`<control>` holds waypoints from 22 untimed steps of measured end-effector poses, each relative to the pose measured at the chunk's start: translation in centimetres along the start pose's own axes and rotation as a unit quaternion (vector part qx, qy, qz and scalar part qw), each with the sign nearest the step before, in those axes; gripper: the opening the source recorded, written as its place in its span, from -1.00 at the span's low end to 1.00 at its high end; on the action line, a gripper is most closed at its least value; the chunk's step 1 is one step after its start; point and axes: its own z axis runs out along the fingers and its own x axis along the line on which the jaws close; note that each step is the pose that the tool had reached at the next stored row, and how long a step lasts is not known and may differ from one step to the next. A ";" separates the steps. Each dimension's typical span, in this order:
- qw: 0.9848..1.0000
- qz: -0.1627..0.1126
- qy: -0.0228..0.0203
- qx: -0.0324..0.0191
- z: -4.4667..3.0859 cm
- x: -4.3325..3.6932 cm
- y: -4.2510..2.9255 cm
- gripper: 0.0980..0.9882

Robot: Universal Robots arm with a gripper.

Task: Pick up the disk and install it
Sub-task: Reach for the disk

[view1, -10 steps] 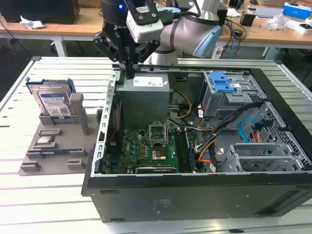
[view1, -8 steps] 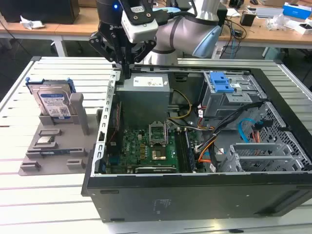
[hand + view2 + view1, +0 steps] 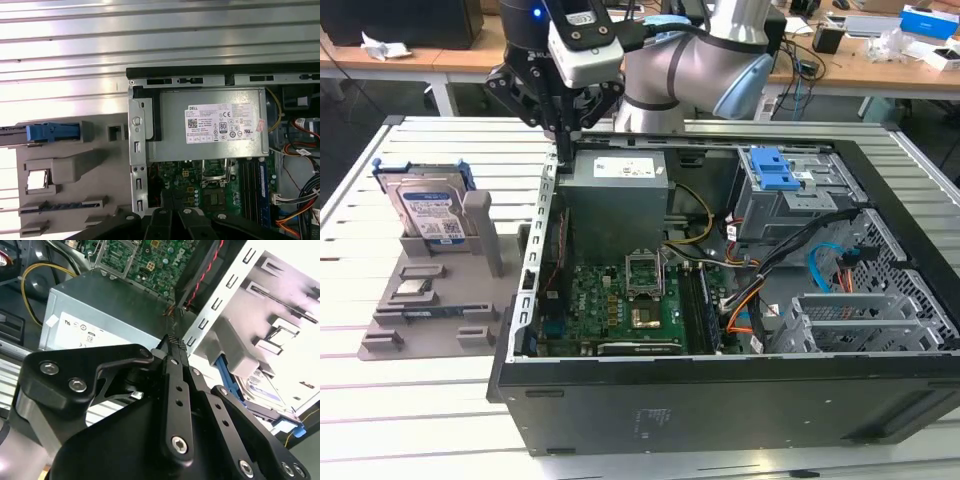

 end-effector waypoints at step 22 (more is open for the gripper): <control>1.000 0.000 0.000 0.000 -0.14 5.27 -0.39 -0.98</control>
